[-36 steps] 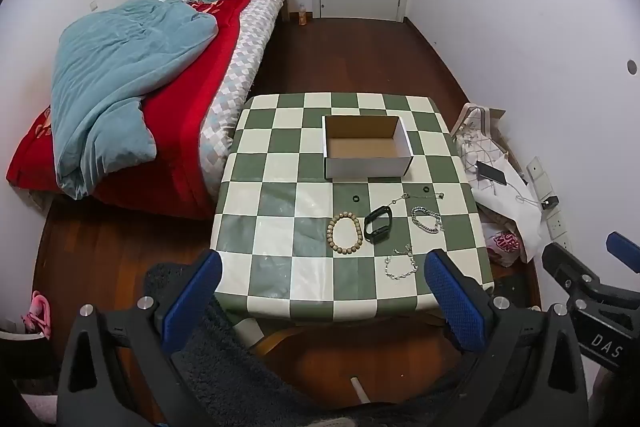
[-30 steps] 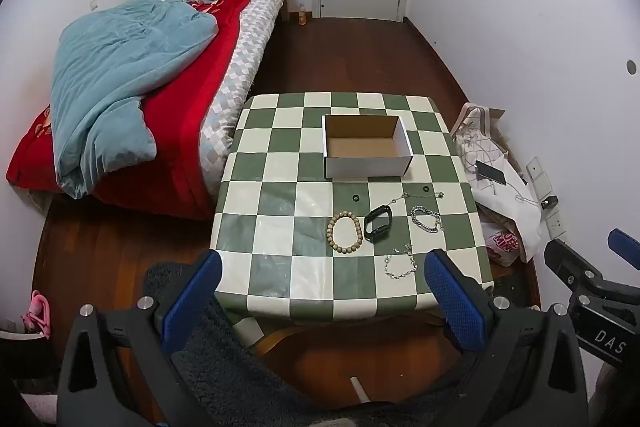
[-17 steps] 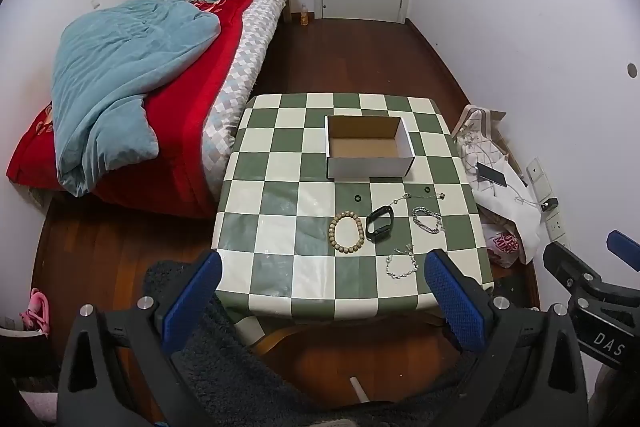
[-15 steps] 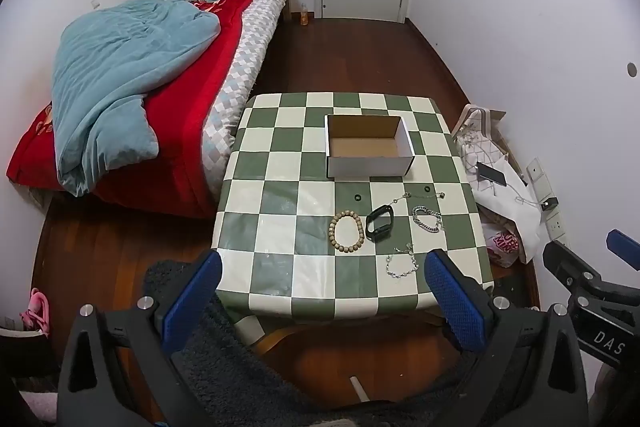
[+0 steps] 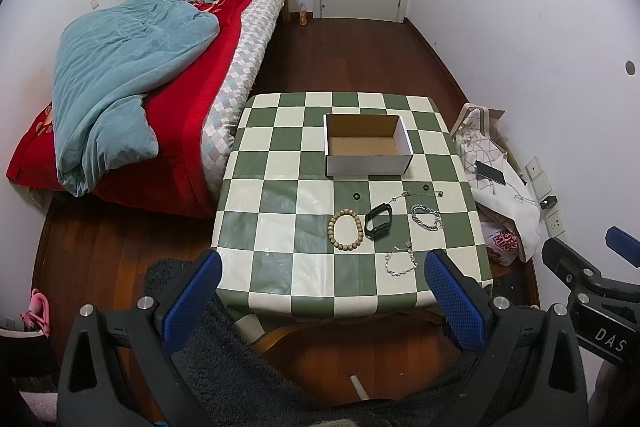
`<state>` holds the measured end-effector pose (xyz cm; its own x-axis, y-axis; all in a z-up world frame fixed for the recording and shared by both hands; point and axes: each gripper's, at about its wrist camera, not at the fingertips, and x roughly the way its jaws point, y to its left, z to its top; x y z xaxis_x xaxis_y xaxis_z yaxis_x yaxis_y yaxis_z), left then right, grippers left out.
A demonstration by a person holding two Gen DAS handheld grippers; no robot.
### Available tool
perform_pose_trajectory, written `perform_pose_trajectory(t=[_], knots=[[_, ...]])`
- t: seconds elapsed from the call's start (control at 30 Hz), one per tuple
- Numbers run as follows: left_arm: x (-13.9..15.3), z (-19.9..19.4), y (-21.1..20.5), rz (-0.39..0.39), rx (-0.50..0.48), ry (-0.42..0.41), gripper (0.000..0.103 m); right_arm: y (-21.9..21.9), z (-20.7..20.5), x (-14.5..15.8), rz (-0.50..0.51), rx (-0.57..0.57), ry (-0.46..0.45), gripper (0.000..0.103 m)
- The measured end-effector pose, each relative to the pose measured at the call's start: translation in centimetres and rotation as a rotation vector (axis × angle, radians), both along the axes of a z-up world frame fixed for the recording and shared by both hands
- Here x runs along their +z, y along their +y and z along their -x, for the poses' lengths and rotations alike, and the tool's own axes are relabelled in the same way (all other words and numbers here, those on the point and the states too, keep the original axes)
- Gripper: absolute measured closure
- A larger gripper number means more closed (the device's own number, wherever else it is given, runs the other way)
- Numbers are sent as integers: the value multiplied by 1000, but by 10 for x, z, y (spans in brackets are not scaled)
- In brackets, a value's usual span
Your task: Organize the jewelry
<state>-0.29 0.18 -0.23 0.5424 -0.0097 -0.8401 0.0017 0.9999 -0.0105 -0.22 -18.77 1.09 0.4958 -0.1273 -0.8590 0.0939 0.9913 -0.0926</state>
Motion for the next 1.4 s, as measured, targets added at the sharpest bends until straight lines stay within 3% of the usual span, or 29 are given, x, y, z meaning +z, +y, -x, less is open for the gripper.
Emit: perform_pose_trajectory(t=[0.73, 0.83, 1.4], knots=[[-2, 5, 1, 5, 1, 0, 0, -2, 0, 2, -4, -1, -1, 0], [9, 7, -8, 2, 2, -2, 0, -2, 0, 3, -5, 1, 2, 0], [15, 6, -4, 5, -1, -9, 0, -1, 1, 8, -7, 6, 0, 0]])
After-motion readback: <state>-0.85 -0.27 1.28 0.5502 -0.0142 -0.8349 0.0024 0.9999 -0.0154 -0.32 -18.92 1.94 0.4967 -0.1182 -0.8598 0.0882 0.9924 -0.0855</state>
